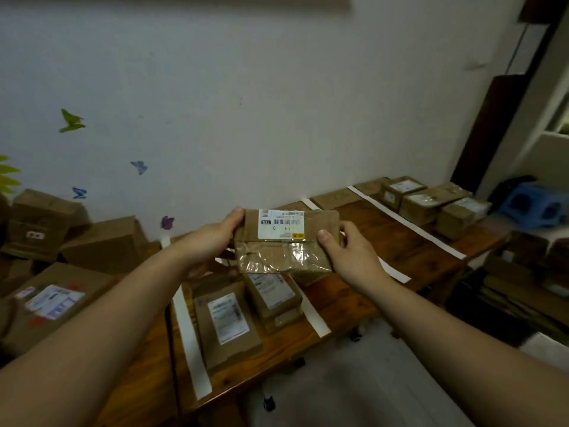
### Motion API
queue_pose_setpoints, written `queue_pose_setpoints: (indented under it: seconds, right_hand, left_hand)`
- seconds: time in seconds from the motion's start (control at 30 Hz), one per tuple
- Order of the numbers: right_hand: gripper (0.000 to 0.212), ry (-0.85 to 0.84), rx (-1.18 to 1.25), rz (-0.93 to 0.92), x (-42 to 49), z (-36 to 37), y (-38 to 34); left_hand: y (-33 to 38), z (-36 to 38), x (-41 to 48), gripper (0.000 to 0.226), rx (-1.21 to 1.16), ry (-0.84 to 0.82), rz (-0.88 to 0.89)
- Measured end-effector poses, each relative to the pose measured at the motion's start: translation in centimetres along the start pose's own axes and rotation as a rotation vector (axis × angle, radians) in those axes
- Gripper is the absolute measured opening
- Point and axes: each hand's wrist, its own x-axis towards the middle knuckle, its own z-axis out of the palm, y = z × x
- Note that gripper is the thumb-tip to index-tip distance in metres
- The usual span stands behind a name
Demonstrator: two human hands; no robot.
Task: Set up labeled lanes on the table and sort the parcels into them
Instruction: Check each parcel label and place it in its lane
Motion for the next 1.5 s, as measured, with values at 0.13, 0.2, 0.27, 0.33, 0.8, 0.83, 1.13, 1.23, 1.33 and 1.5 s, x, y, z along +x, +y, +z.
queue_pose_setpoints:
  seconds: [0.13,0.2,0.27,0.33,0.8,0.83,1.13,1.23,1.33,1.5]
  right_hand:
    - [0.048,-0.016,0.026,0.062,3.4,-0.9,2.2]
    - [0.056,-0.012,0.094,0.101,5.5,-1.4,2.7]
    - [0.057,0.024,0.137,0.146,7.9,-1.7,3.1]
    - [0.051,0.075,0.134,0.189,10.1,-1.9,3.6]
    - [0.068,-0.070,-0.032,0.162,22.4,-5.1,12.3]
    - [0.072,-0.106,-0.032,0.168,23.4,-5.9,13.4]
    - [0.057,-0.308,-0.082,0.212,27.9,-10.7,22.3]
    - [0.027,-0.402,-0.171,0.246,27.9,-10.6,24.9]
    - [0.018,-0.461,-0.228,0.219,27.4,-9.9,26.4]
    - [0.021,-0.524,-0.226,0.152,26.8,-9.0,27.5]
  left_hand:
    - [-0.7,0.9,5.7,0.028,-0.022,-0.044,0.083]
    - [-0.5,1.2,8.5,0.046,-0.056,-0.102,0.120]
    - [0.1,1.6,10.8,0.044,-0.102,-0.101,0.141]
    - [0.7,2.1,12.8,0.039,-0.138,-0.059,0.173]
    - [1.0,11.4,23.2,0.061,-0.004,0.104,0.091]
    - [0.9,12.5,24.1,0.059,-0.027,0.126,0.066]
    - [-0.4,21.7,30.2,0.053,0.001,0.254,-0.072]
    - [-0.8,23.6,31.2,0.063,0.048,0.297,-0.139]
    - [-1.5,25.0,32.1,0.082,-0.040,0.386,-0.181]
    - [-2.4,27.4,32.6,0.082,-0.200,0.494,-0.201]
